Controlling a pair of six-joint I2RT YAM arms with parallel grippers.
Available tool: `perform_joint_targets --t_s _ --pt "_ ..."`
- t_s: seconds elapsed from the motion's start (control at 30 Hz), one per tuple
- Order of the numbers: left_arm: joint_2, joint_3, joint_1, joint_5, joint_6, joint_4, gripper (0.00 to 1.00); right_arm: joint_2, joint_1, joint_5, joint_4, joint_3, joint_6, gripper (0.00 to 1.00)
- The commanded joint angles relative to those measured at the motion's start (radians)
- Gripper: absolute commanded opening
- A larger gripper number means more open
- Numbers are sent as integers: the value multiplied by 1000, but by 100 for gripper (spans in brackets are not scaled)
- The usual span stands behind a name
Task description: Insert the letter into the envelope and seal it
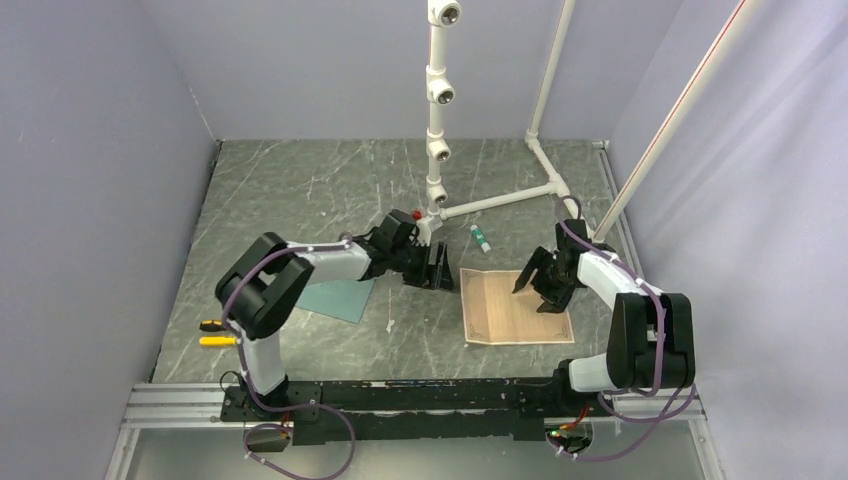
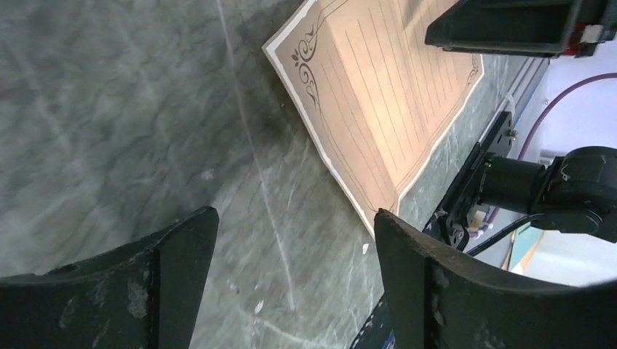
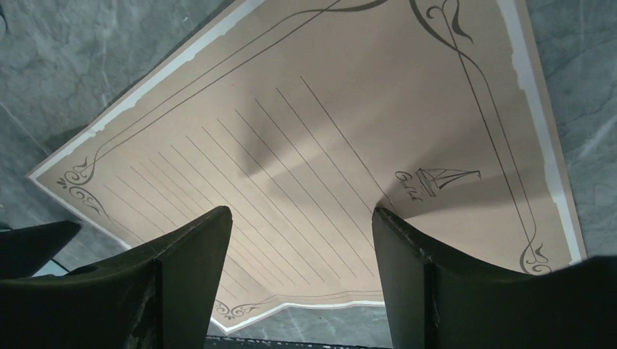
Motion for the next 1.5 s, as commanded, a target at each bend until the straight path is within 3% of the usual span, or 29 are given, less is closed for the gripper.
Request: perform_joint_targets --t_s 0.0,0.23,0.53,0.63,0.7,0.83,1.0,1.17,1.23,1.37,1.47 --pt "88 45 -28 74 -107 185 82 36 2 -9 66 -36 26 74" --pt "191 4 -45 114 -287 359 71 70 2 -36 123 -70 38 72" --pt "300 12 -51 184 -426 529 31 26 2 -137 212 -115 53 69" --pt "299 1 -44 215 -436 602 6 7 2 -177 234 -128 49 68" --pt "254 -12 -27 218 -403 582 3 -19 2 -178 219 -110 25 68" --pt "84 3 48 282 -212 388 2 -86 2 -221 152 -3 -61 71" --pt "-137 209 82 346 241 -222 2 -147 2 -304 83 192 -166 75" --pt "-227 462 113 361 558 -751 2 -240 2 -513 139 360 -269 93" --pt "-241 552 126 355 667 -878 3 -276 23 -616 203 404 -295 99" --pt "-252 717 129 347 797 -1081 3 -311 55 -800 338 479 -345 100" --pt "-259 807 129 329 874 -1176 2 -295 85 -869 324 559 -418 100"
